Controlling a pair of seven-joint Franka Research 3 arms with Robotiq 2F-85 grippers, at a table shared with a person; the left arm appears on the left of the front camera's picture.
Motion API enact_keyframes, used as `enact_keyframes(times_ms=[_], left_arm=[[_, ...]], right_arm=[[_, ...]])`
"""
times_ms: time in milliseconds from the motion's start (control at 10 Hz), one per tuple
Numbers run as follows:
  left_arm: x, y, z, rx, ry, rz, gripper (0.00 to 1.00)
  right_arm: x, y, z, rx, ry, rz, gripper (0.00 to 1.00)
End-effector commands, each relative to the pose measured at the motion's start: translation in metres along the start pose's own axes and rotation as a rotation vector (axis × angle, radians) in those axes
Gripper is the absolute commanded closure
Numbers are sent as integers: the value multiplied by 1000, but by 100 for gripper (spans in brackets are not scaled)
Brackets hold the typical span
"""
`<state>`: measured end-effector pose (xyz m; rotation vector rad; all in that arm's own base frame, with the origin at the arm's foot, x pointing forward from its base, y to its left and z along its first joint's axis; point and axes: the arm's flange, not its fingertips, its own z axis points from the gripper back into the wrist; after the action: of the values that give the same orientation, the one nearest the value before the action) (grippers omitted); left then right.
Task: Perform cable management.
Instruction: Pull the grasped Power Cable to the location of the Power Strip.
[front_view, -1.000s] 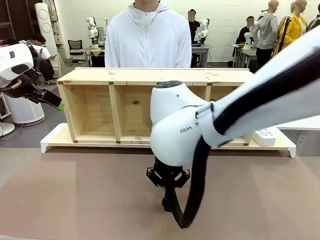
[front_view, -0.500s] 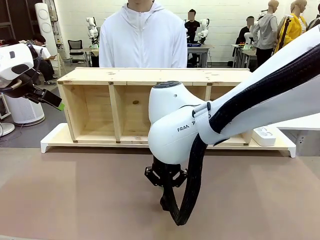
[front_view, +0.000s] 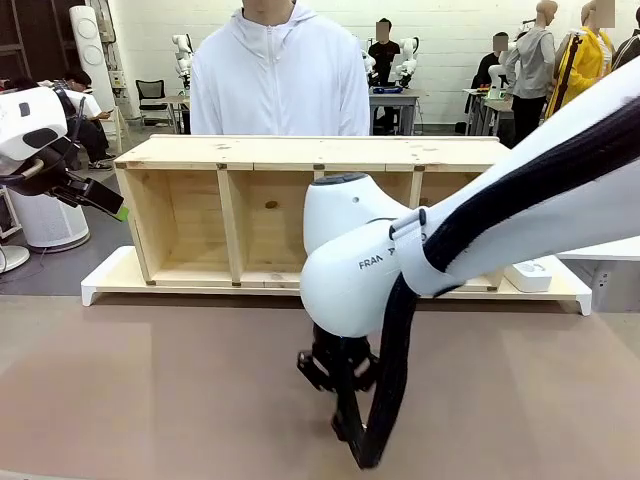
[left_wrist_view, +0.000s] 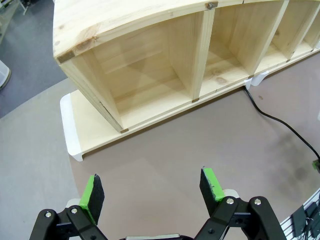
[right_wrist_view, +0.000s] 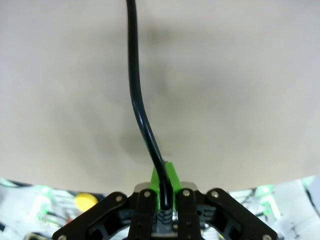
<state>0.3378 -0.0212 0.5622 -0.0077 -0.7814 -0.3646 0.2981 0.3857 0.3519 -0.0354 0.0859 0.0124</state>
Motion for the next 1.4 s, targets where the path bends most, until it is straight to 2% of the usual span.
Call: enact_keyframes(times_ms=[0,300,600,900,1200,1300], left_arm=[[0,0,0,-2,2,19,0],[0,0,0,-2,2,19,0],[0,0,0,-2,2,19,0],[0,0,0,-2,2,19,0],[0,0,0,-2,2,19,0],[0,0,0,-2,2,19,0]], right_arm=[[-44,-61,7,14,50,17,94],[-85,-129,29,47,7,-81,94],[-99,-189,48,51,-15,-164,94],[-77,-230,67,6,-101,-246,94],[-47,-266,87,-83,-235,-330,94],[-37,-276,92,-112,-238,-350,94]])
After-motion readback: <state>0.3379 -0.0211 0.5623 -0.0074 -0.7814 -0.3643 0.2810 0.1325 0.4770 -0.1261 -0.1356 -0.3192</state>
